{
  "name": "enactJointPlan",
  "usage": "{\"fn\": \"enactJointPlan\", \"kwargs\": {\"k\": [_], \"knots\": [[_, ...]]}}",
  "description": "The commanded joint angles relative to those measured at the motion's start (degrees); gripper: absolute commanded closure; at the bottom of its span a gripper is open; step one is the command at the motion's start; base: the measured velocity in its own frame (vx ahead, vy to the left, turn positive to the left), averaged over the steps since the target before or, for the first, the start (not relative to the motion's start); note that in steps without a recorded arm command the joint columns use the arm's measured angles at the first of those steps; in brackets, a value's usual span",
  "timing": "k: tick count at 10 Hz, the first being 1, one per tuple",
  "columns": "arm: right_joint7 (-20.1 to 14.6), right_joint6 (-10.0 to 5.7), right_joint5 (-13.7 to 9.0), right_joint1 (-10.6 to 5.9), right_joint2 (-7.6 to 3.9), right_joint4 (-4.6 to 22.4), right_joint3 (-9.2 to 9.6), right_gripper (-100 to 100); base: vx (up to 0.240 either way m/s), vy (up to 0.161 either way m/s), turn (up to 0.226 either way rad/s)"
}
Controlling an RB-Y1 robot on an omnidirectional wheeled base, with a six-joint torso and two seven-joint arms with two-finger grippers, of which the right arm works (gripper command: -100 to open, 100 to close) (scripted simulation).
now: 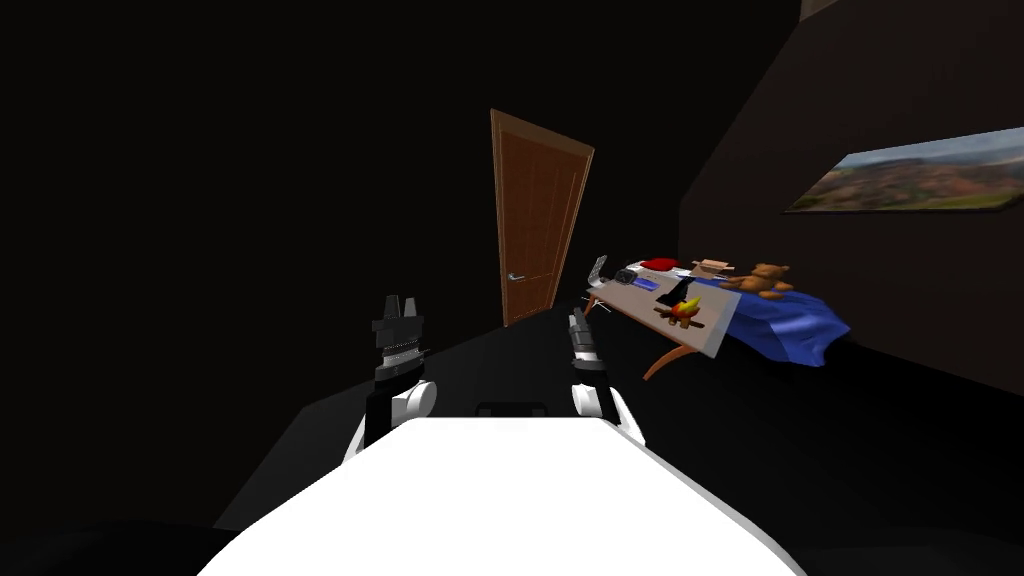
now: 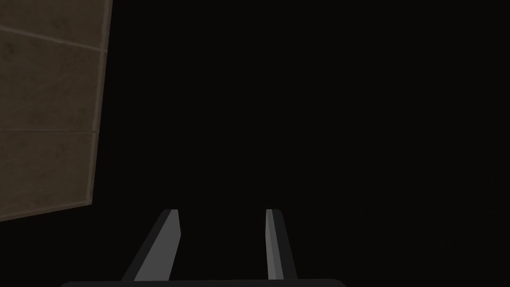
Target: Pull the door open
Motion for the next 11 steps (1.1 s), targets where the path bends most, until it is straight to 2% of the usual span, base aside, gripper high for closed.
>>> {"fn": "enactJointPlan", "kwargs": {"k": [1, 11], "knots": [[-0.09, -0.65, -0.3, -0.62, -0.16, 2.07, -0.08, -100, 0.111, -0.03, 0.107], [-1.44, -3.31, -2.85, -6.11, -1.71, 15.57, -1.64, -100, 0.092, -0.031, 0.133]]}}
